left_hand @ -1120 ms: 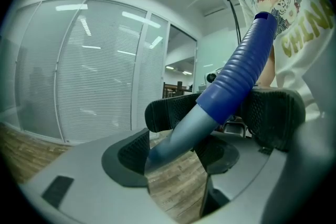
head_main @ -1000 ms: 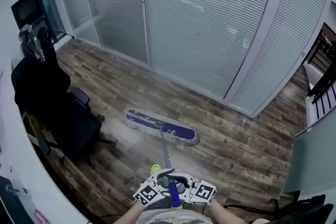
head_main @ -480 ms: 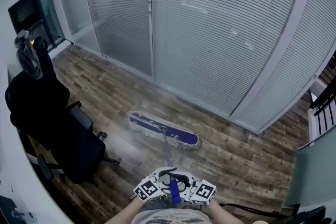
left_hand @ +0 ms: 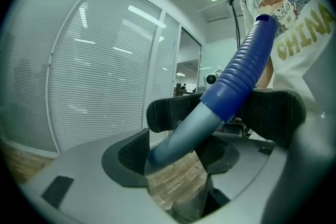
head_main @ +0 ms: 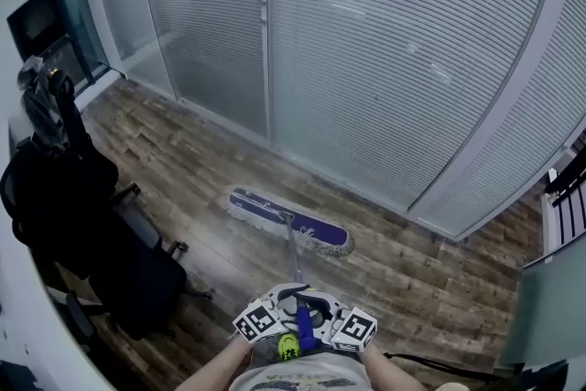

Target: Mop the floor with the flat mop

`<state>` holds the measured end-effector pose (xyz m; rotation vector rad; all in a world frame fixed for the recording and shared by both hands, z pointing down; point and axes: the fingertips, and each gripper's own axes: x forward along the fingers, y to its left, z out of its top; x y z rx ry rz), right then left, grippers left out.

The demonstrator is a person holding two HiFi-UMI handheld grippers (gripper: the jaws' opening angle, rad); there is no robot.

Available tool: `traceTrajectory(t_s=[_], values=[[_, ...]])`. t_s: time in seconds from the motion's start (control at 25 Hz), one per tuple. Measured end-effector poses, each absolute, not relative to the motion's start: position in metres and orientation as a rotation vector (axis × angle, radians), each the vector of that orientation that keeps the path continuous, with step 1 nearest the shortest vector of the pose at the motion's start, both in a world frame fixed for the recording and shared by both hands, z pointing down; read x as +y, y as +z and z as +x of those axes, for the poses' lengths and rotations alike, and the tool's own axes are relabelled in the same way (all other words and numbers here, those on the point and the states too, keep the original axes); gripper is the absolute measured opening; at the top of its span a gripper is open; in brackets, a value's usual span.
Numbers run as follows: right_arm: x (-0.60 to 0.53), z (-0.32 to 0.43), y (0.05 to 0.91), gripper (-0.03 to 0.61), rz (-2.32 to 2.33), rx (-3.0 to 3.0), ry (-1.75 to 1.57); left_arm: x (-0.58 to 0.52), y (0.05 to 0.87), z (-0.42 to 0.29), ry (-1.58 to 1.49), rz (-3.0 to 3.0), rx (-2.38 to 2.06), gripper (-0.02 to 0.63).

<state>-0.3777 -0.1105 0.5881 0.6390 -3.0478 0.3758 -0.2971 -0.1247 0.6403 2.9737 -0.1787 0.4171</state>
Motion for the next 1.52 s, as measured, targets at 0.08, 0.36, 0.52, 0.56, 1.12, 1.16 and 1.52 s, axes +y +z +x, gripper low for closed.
traceTrajectory(t_s=[0.08,0.36,0.52,0.56,1.12,1.16,1.52], values=[[-0.135,-0.372,0.590,0.272,0.636,-3.057,0.382,-0.149,0.644,-0.292,0.422,2.973,-0.185,0.259],[-0.243,-0.336,0.583,0.272,0.639,-3.079,0.387,-0.257,0.639,-0.257,0.463,2.955,-0.175,0.259],[-0.319,-0.301,0.575,0.272,0.652,-3.102,0.392,-0.333,0.631,-0.223,0.465,2.950,-0.168,0.259],[-0.337,-0.291,0.574,0.272,0.652,-3.104,0.395,-0.351,0.631,-0.214,0.467,2.948,-0.166,0.259],[-0.506,-0.217,0.575,0.273,0.645,-3.096,0.460,-0.521,0.633,-0.142,0.493,2.910,-0.212,0.261],[-0.507,-0.215,0.574,0.273,0.651,-3.093,0.462,-0.521,0.633,-0.140,0.495,2.907,-0.211,0.261],[-0.431,-0.215,0.571,0.273,0.664,-3.045,0.456,-0.445,0.627,-0.138,0.432,2.904,-0.235,0.272]])
